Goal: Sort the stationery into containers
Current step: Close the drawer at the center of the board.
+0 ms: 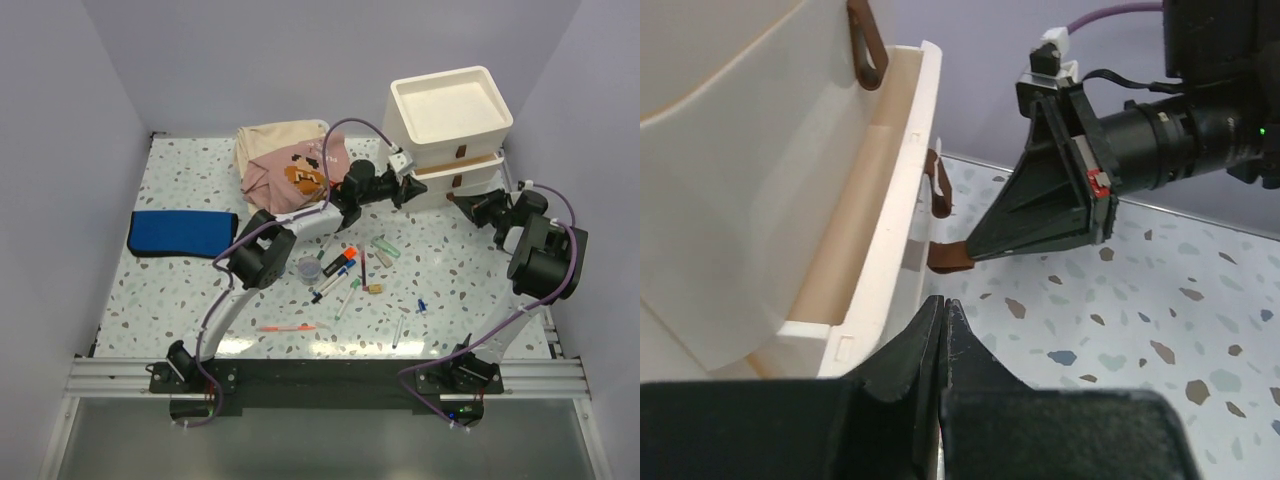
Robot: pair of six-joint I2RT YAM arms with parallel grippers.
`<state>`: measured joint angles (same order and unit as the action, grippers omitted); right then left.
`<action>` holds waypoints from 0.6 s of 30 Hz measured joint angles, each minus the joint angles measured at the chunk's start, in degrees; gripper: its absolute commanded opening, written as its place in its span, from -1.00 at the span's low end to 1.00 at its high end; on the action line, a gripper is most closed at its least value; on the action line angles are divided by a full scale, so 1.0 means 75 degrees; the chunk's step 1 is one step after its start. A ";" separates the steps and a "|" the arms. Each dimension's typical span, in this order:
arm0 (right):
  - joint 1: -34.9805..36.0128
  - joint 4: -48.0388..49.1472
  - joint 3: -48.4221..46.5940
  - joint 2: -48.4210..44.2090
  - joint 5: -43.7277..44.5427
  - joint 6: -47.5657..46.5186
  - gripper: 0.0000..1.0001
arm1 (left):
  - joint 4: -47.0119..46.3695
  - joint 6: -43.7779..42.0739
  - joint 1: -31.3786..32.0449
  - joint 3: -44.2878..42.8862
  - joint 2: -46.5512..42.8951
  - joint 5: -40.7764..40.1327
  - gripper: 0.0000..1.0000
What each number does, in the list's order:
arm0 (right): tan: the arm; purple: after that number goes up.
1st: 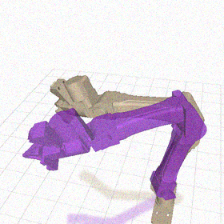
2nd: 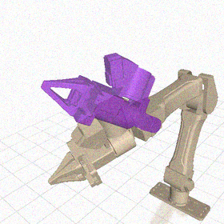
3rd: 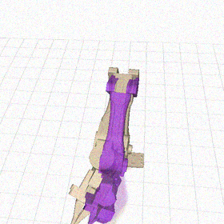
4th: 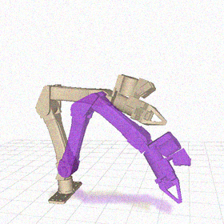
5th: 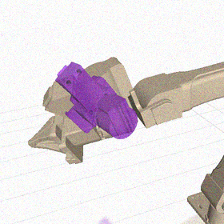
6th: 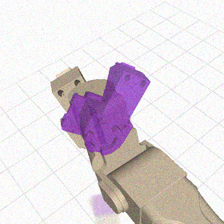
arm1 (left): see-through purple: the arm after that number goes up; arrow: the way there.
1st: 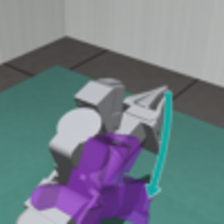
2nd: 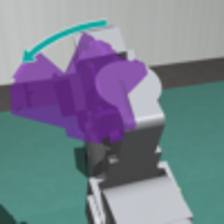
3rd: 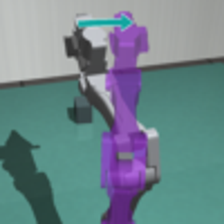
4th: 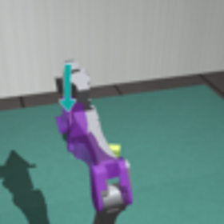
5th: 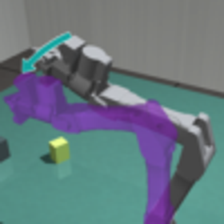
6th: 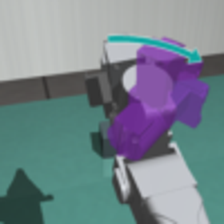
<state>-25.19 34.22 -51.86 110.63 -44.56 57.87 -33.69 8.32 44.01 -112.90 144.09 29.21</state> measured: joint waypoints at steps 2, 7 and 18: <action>0.0000 0.0006 0.0085 0.0000 0.0006 -0.0003 -1.00 | -0.0047 -0.0023 0.0000 -0.0085 0.0076 -0.0210 -1.00; 0.0000 -0.0017 0.0221 -0.0076 0.0017 -0.0050 -1.00 | -0.0245 -0.0058 0.0000 -0.0323 0.0230 -0.0670 -1.00; -0.0003 -0.0519 0.0662 -0.0787 0.0003 -0.0350 -1.00 | -0.0478 -0.0370 0.0166 -0.0624 0.0446 -0.1215 -1.00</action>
<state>-25.21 30.33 -46.89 104.73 -44.53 55.24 -37.28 5.54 45.25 -117.58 147.44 20.10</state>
